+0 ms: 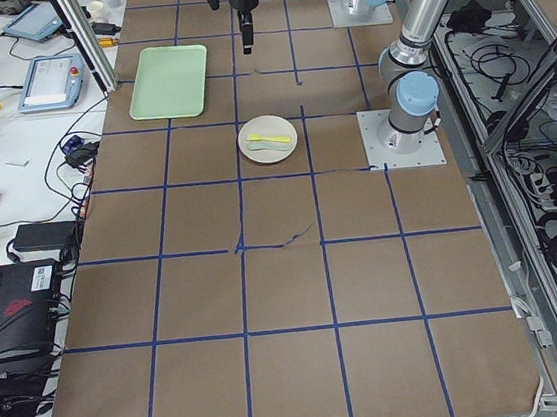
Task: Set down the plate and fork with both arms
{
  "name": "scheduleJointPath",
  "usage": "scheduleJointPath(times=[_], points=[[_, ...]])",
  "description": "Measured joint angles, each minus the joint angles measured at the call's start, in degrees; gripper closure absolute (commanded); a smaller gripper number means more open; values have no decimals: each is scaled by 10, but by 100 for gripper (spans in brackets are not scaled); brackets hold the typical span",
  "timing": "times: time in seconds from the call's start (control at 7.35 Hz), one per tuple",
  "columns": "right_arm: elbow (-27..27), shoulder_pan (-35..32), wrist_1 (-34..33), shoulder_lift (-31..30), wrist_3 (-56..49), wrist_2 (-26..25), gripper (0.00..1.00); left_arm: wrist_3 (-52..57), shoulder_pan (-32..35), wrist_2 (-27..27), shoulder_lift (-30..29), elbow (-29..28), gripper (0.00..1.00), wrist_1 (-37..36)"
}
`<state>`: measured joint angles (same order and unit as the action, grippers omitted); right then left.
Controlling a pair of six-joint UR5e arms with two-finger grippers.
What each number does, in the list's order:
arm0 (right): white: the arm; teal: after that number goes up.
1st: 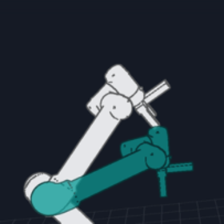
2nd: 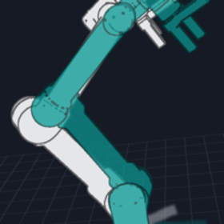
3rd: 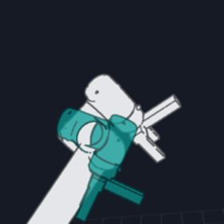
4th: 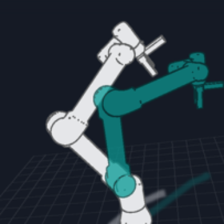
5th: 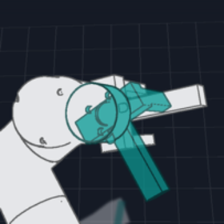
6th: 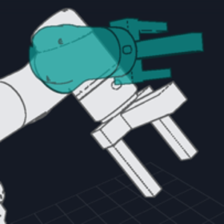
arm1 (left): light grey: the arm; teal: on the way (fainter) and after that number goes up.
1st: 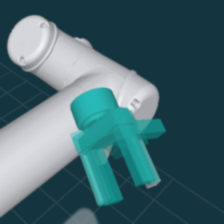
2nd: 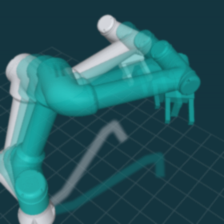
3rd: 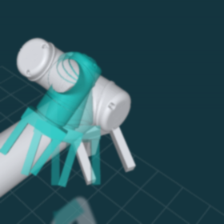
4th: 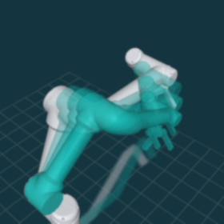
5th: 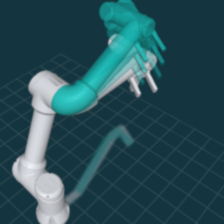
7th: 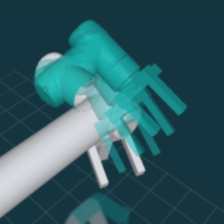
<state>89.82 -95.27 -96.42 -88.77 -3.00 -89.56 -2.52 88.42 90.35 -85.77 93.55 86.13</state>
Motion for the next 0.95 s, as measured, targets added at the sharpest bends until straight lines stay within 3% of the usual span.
scheduleJointPath(times=[0.41, 0.82, 0.95], points=[[1, 0, 0, 0, 0, -1, 0, 10, -16, 5, -7, 7, 0, -2], [3, 0, 0, 1, 0, -1, 0, 148, -131, 4, -25, 79, 0, -16], [4, 0, 0, 1, 0, -2, 0, 184, -162, 3, -36, 113, 0, -52]])
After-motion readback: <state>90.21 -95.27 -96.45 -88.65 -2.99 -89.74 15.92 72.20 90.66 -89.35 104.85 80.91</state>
